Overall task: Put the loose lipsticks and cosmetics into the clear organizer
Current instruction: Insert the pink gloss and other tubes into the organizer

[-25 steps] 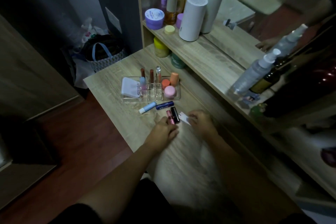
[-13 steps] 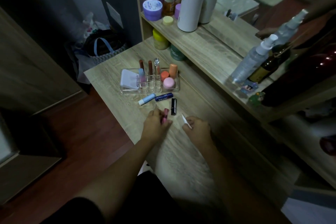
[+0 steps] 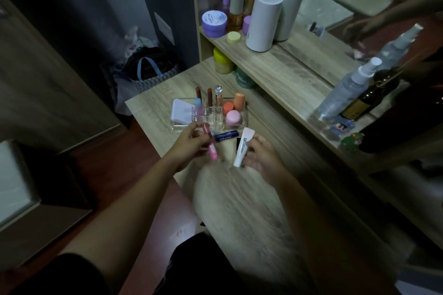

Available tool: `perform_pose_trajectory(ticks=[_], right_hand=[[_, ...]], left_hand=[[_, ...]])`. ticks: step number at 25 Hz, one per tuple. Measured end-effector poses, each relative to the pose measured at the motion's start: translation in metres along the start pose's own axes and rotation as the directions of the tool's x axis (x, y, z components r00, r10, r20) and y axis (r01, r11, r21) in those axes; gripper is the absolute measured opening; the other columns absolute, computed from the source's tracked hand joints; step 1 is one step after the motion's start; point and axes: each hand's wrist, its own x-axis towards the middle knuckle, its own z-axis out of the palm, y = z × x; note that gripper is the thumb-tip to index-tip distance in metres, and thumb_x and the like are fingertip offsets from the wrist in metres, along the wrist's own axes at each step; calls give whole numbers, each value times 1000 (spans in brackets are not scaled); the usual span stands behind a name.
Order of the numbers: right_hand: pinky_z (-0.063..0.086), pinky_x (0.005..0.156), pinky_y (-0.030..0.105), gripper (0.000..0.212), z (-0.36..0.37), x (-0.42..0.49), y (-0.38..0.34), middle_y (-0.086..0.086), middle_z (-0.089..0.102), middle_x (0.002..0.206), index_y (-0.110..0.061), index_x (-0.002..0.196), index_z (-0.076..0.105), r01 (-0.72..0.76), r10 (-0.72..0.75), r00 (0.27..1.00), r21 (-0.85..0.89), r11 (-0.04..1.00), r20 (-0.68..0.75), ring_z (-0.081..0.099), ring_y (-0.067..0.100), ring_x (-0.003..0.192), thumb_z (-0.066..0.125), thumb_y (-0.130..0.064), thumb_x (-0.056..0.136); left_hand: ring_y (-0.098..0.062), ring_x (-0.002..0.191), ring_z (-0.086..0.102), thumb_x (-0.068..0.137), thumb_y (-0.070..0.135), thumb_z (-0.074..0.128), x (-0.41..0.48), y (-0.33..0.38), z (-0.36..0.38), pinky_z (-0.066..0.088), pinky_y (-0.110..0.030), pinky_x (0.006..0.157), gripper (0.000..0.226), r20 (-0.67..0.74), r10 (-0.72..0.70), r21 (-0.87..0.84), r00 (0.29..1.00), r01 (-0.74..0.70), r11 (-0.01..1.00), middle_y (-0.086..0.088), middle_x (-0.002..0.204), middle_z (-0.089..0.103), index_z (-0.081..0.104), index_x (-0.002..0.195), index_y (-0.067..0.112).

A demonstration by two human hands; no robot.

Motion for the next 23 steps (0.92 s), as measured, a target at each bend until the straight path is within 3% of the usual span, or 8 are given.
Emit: perform_pose_trajectory(ticks=[2,4,8,10,13,16,19,23], right_hand=[[55,79,35,19,9,10,-14,13,63,105,-10,114,56,46,-46,999,-47,998,8,62,27,95,47,-13,97],[58,74,25,25,15,20,-23,5,65,101,-7,119,56,151,-150,989,-121,981,15,64,20,96,51,-14,96],[57,66,16,18,20,28,-36,-6,69,93,-17,109,63,326,-359,932,-335,884,-41,68,12,86,56,-17,92],[57,74,23,26,23,32,-39,-8,67,96,-16,116,60,334,-395,914,-390,858,-86,67,11,90,58,-17,90],[58,81,34,25,27,39,-36,-11,65,93,-16,113,60,368,-448,888,-419,830,-106,66,11,91,61,-16,88],[58,70,19,19,35,53,-31,-18,64,83,-17,107,63,378,-479,870,-467,799,-116,66,-8,79,61,-16,88],[50,54,2,19,38,60,-27,-24,58,78,-15,106,64,391,-506,856,-508,767,-105,57,-27,70,61,-12,87],[45,57,-4,19,39,70,-22,-10,64,89,-10,105,65,393,-512,854,-533,749,-90,58,-24,69,61,-6,87]], left_hand=[[-17,72,62,90,9,53,6,19,-7,52,-26,66,15,29,67,49,997,-68,996,-5,83,64,54,89,24],[-11,71,63,91,18,57,13,30,-11,49,-16,64,5,9,215,275,977,-209,938,-5,86,67,57,89,22],[-8,82,58,84,22,67,17,49,-16,39,0,66,18,68,525,666,849,-430,610,-3,93,67,67,100,13],[-11,85,59,84,22,67,17,52,-15,38,-4,70,22,104,587,731,803,-462,502,-5,96,69,67,104,12],[-24,92,61,85,23,66,22,49,-11,45,-32,81,25,127,649,815,750,-452,362,-6,100,74,67,107,13],[-27,95,58,84,26,67,39,45,-12,43,-44,86,26,103,649,857,754,-398,327,-4,99,75,67,108,17],[-24,99,54,84,28,65,50,40,-13,34,-40,85,28,108,629,878,770,-370,303,-5,95,72,66,111,21],[-23,103,50,84,29,64,57,35,-12,31,-39,85,32,137,596,891,791,-361,276,-7,95,66,64,116,23]])
